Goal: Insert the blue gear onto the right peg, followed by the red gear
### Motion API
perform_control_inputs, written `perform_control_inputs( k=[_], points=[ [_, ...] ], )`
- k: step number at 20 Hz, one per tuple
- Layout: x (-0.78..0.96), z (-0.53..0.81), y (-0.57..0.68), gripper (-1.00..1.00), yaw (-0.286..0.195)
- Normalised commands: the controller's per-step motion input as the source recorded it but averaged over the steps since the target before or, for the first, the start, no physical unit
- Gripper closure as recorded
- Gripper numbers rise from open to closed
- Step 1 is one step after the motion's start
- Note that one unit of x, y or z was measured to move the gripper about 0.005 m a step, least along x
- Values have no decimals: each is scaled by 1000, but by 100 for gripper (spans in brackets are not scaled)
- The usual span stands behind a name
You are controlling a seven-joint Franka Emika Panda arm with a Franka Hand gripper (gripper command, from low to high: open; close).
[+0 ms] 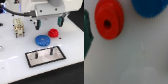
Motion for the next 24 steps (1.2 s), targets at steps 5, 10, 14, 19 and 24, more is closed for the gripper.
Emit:
perform_control_inputs(
  k=[5,10,14,19,24],
  points=[
    [-15,-282,-63,-100,0],
    [-107,-338,3,-100,0],
    [250,76,-216,-100,0],
    [309,74,-29,-100,0],
    [341,41,4,-100,0]
  ],
)
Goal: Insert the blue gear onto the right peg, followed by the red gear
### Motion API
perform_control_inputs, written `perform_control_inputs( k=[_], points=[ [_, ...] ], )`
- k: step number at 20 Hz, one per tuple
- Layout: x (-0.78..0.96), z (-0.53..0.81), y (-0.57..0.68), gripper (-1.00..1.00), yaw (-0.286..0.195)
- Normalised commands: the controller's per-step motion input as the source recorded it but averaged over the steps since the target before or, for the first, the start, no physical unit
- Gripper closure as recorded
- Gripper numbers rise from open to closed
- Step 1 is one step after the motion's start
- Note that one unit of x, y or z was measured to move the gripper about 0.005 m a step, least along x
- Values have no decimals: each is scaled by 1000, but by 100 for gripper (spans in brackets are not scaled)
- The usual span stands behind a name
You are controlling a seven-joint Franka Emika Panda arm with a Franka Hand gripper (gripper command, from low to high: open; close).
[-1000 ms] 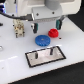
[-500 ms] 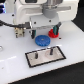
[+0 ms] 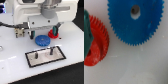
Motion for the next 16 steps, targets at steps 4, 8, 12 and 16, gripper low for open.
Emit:
perform_control_inputs(
  k=[4,8,12,16],
  points=[
    [391,-109,-223,-100,0],
    [151,-170,-168,-100,0],
    [-69,-264,75,-100,0],
    [-60,-184,15,100,0]
  ],
)
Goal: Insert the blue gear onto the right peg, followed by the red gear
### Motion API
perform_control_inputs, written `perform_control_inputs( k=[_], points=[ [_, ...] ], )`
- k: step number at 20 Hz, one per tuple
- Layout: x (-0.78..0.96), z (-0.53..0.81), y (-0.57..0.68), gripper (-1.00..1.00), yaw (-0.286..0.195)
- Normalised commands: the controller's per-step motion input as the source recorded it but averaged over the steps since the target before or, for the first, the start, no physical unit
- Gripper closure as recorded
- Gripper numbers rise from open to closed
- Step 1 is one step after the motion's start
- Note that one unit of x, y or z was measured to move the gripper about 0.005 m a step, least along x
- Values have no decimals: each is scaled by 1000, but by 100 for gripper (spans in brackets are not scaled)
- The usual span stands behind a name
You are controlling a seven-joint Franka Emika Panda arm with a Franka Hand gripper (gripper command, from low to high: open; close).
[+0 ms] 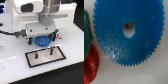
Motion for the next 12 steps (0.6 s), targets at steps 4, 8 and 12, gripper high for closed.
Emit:
perform_control_inputs(
  k=[4,8,12],
  points=[
    [-56,-75,9,100,0],
    [-43,-25,1,100,0],
    [-32,-7,1,100,0]
  ],
)
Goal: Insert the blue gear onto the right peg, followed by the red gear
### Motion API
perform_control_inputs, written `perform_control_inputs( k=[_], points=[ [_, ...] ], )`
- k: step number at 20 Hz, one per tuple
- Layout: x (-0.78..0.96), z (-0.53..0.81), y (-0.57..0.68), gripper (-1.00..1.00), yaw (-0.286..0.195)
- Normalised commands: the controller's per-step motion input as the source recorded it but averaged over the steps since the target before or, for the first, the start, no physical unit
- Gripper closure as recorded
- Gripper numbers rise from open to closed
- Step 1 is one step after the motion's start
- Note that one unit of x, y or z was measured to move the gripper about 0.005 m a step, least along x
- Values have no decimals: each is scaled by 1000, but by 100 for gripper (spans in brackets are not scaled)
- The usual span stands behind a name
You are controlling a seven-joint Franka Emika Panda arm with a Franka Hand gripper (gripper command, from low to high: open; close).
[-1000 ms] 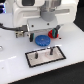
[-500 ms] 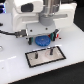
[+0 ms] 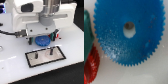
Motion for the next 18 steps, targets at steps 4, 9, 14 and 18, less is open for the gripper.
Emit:
perform_control_inputs(
  k=[4,9,14,18],
  points=[
    [-27,-8,2,100,0],
    [246,343,31,100,0],
    [437,421,5,100,0],
    [527,384,9,100,0]
  ],
)
